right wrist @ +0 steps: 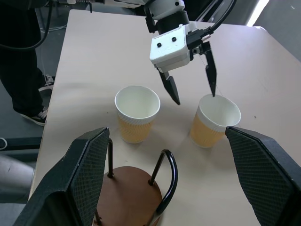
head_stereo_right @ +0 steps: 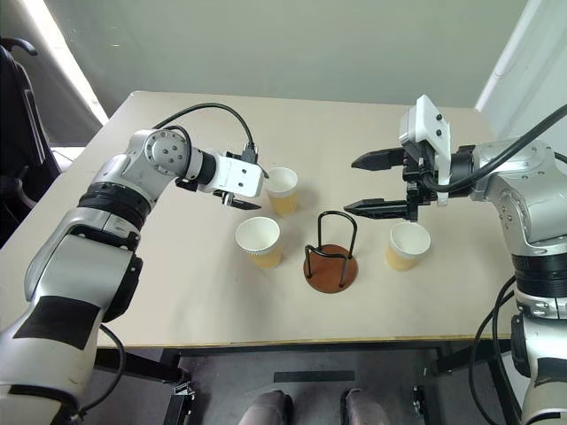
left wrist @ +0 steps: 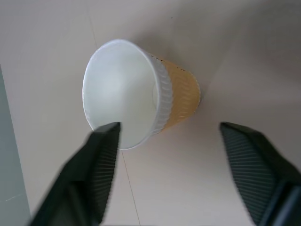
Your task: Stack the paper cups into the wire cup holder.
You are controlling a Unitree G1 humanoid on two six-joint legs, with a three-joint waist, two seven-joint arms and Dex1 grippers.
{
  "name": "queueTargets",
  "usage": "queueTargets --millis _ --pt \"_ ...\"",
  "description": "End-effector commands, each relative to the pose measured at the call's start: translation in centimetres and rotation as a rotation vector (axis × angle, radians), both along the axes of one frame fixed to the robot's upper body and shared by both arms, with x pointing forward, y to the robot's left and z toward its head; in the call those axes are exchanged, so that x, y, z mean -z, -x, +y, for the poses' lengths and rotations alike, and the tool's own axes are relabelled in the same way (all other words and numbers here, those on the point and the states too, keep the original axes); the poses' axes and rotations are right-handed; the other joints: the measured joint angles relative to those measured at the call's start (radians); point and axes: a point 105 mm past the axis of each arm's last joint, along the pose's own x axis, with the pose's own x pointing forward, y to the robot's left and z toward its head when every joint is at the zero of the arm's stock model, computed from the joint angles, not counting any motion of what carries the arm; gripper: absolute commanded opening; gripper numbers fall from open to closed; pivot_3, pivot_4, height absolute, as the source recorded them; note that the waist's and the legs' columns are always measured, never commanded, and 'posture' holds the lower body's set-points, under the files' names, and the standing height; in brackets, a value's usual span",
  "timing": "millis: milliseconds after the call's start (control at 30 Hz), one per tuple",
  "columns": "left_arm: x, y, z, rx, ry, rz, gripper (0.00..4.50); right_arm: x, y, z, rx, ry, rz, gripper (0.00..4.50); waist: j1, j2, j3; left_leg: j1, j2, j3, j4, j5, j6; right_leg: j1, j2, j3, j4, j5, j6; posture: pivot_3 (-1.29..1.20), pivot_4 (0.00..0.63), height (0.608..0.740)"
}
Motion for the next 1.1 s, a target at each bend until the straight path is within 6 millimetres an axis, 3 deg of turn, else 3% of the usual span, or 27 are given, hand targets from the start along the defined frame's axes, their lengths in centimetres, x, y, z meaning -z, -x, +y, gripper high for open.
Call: queueTargets --millis 33,200,233,567,933,1100 --pt "-0.9 0.1 -0.2 0.015 0.002 -0.017 2.07 -0.8 0.4 -0.2 0.002 0.004 -0.042 4.03 0.000 0.000 0.000 0.000 -0.001 0.001 0.000 0.000 0.000 0.000 0.001 -0.001 0.000 0.000 0.000 0.00 0.150 0.740" --pt "-0.7 0.2 0.3 0.010 -0.012 0.003 0.20 -0.6 0.3 -0.3 0.005 0.009 -0.035 4.03 0.000 0.000 0.000 0.000 -0.001 0.001 0.001 0.000 0.000 0.000 0.001 0.000 0.001 0.000 0.000 0.00 0.150 0.740" --pt "-0.6 0.3 0.4 0.006 -0.012 0.011 0.05 -0.5 0.3 -0.4 0.005 0.011 -0.031 4.03 0.000 0.000 0.000 0.000 0.000 0.001 0.002 0.000 0.000 0.000 0.000 0.000 0.001 0.000 0.001 0.00 0.150 0.740" --pt "-1.4 1.1 1.3 0.004 -0.010 0.091 0.05 0.2 -0.1 -1.3 0.037 0.039 -0.049 4.03 0.001 0.000 0.000 -0.001 -0.001 0.001 0.006 0.000 0.001 0.000 0.001 -0.001 0.003 0.001 0.001 0.00 0.150 0.740" --pt "-8.7 3.9 -2.6 0.164 0.152 0.204 0.05 2.0 -0.1 -3.9 0.062 0.163 -0.010 4.03 0.008 0.000 0.000 -0.006 -0.001 0.001 0.014 -0.001 0.006 -0.001 -0.001 -0.001 0.004 0.002 0.004 0.00 0.150 0.740" --pt "-10.6 5.2 -4.7 0.246 0.173 0.196 0.05 2.2 0.3 -4.1 0.061 0.172 0.000 4.03 0.002 0.002 0.001 -0.006 0.000 0.003 0.014 -0.002 0.008 0.000 -0.002 0.000 0.003 0.003 0.005 0.00 0.150 0.740"
